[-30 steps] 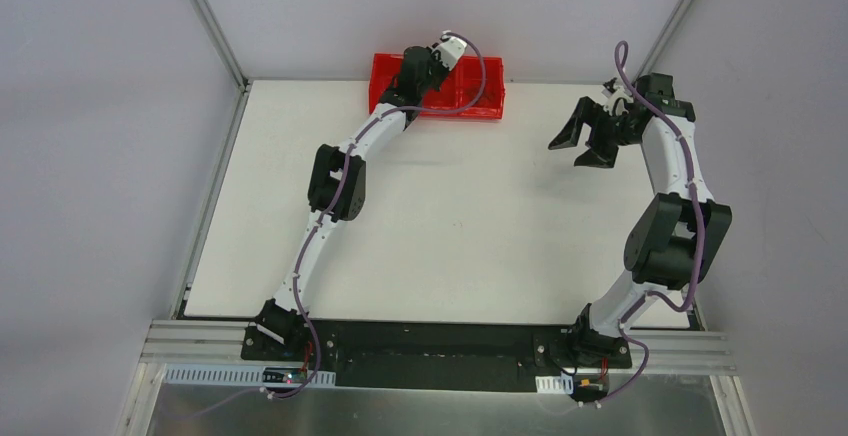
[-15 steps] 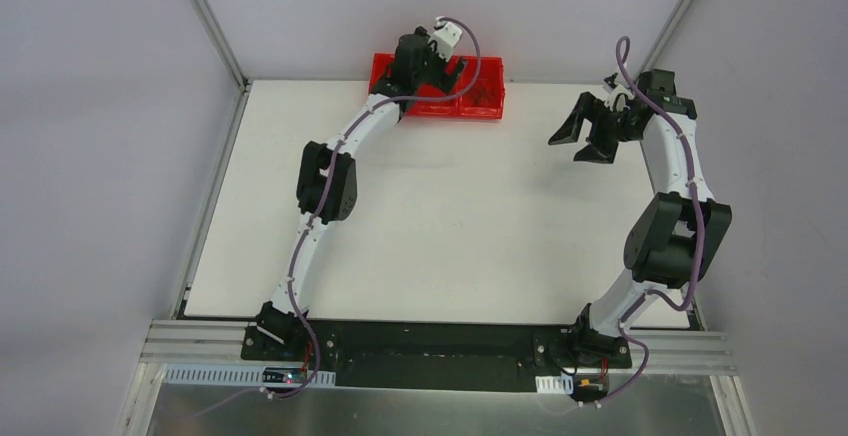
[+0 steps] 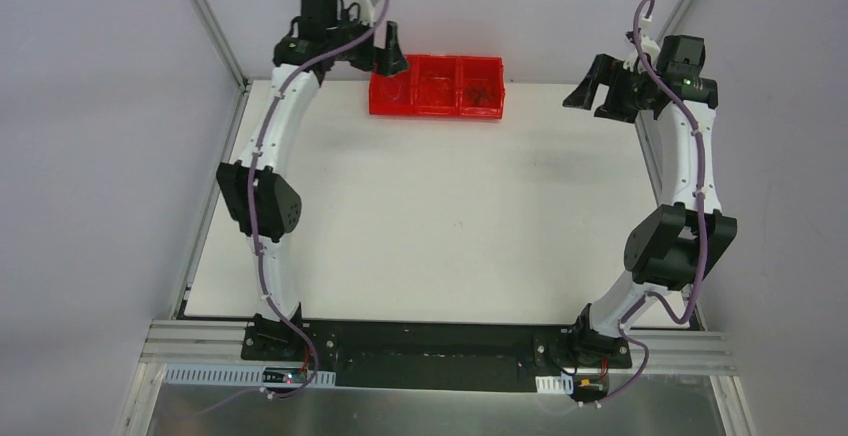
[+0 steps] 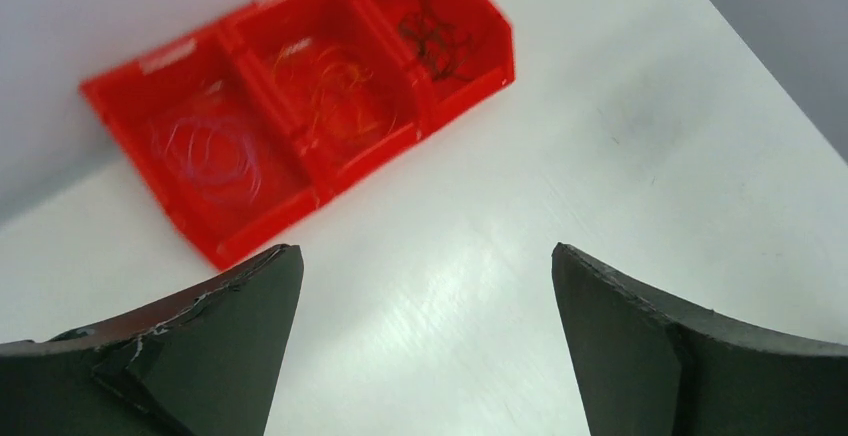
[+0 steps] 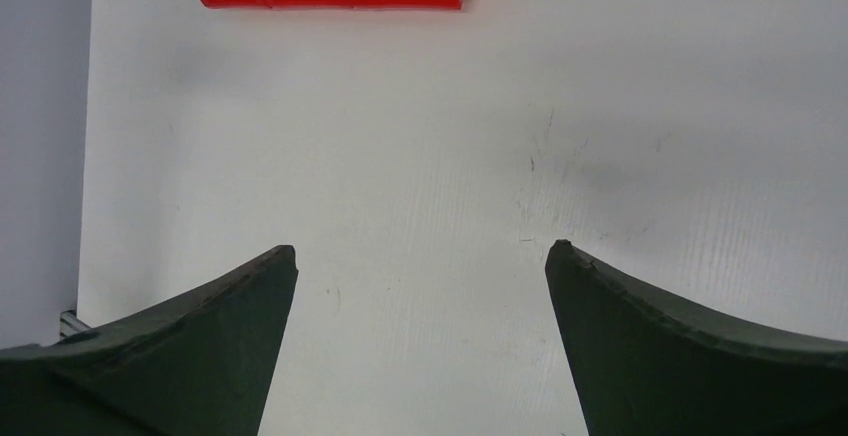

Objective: Untangle the cables

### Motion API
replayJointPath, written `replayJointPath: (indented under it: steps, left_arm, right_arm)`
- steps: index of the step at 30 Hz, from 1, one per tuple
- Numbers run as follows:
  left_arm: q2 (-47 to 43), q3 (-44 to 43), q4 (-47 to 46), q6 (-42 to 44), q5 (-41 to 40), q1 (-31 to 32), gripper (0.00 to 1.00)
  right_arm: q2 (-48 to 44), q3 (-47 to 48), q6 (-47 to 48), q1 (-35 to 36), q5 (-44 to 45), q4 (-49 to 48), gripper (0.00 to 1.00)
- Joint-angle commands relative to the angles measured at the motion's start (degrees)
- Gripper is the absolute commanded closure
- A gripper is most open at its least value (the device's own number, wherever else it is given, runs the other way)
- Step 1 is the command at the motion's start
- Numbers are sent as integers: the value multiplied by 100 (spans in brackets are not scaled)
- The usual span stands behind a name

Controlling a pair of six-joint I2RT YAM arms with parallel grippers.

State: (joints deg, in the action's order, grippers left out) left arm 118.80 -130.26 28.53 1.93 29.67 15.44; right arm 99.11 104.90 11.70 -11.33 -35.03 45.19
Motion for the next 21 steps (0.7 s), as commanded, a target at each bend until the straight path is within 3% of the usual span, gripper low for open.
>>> replayJointPath:
  steps: [1,5,10,15,21]
  left_arm:
    - [-494,661,1510,-973,1087,-888,1]
    - [-1084,1480,2600,-368,1109,-1442,1]
    - [-1176,1849,4343,873,106,-1509,1]
    - [-1919,3524,3532,809,-475,-1509,1]
    - [-2453,4802,2845,452,-746,-1509,1]
  right_arm:
    - [-476,-209,262,-53,297,127,1]
    - [-460,-360,530,-96,388,1065,1]
    - [-417,-845,676,-214,493,1794,1]
    - [-574,-1756,437,-218,289,1378,1]
    - [-919,-2906,-167,75,634,498,2]
